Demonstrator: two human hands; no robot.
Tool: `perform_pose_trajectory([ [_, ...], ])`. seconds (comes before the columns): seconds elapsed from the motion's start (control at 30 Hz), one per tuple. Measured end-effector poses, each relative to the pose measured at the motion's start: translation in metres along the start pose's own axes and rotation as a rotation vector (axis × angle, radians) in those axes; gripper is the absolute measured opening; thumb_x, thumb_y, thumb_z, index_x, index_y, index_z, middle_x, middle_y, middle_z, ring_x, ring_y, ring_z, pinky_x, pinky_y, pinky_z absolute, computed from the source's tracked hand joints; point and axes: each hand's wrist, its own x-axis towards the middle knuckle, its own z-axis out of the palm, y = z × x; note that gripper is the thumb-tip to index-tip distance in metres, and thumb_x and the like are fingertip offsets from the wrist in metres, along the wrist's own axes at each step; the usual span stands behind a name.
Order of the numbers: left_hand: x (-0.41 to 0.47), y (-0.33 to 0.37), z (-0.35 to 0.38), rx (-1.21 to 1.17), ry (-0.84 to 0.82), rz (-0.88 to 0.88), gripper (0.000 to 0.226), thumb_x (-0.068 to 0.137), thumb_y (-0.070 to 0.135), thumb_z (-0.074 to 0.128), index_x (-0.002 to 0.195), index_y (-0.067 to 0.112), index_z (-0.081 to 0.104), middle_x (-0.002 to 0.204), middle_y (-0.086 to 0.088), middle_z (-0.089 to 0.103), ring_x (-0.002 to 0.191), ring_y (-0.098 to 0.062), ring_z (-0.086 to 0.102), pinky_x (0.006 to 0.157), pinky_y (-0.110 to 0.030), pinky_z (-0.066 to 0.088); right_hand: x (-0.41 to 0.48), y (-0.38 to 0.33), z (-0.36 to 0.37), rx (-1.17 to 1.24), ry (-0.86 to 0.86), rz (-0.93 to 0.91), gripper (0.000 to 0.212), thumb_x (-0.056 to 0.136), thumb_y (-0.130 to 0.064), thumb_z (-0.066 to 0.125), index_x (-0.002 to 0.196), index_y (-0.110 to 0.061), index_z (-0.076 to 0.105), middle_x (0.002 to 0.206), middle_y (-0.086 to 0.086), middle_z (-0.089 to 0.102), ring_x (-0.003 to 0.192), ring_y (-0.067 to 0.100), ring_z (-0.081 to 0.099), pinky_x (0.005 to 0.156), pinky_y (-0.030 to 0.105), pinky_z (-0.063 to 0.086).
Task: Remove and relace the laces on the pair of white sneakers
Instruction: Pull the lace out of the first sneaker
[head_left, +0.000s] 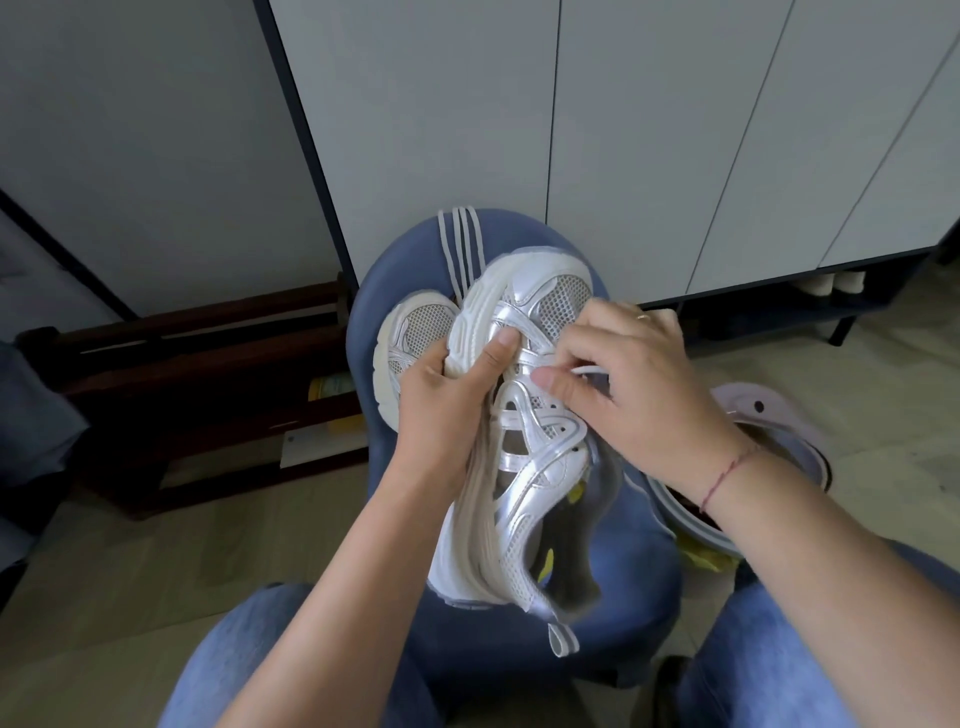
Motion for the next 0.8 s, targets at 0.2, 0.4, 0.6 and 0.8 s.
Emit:
perform_pose_trajectory([
  [0.2,-0.001,0.007,-0.001,-0.048,-0.019,-0.060,0.042,0.078,0.032,0.076,0.110,0.006,0.069,0.100,-0.014,0.076,0.095,-0.033,0.072,0.091,-0.054,0.056,0.006,0.016,-0.019,0.452,0.267,0.290,0.034,0.092,-0.033,0.056,0.064,-0.016,0.045,0.060,-0.008,0.039,0.058,0.003,0.036,0.058,0.020,0.032],
  [0.4,0.001,0.007,-0.003,-0.054,0.006,-0.072,0.023,0.085,0.024,0.073,0.104,0.010,0.070,0.094,-0.010,0.077,0.086,-0.026,0.074,0.085,-0.047,0.060,0.002,0.031,-0.023,0.405,0.130,0.390,0.016,0.092,-0.021,0.058,0.079,-0.012,0.057,0.077,0.001,0.056,0.069,0.012,0.051,0.068,0.023,0.042],
  [0.6,0.003,0.002,-0.003,-0.019,0.003,-0.015,0.023,0.083,0.024,0.075,0.097,0.007,0.070,0.088,-0.010,0.075,0.082,-0.025,0.071,0.084,-0.048,0.058,-0.001,0.007,-0.003,0.077,-0.027,0.076,0.035,0.082,-0.056,0.052,0.074,-0.022,0.059,0.085,-0.007,0.052,0.092,0.014,0.052,0.082,0.030,0.028],
  [0.8,0.004,0.004,-0.006,-0.028,0.001,-0.041,0.023,0.086,0.024,0.073,0.104,0.009,0.070,0.093,-0.009,0.077,0.086,-0.025,0.074,0.080,-0.040,0.061,0.007,0.007,-0.021,0.361,0.278,0.208,0.028,0.089,-0.023,0.058,0.069,-0.004,0.052,0.069,0.004,0.044,0.066,0.011,0.043,0.064,0.023,0.036],
])
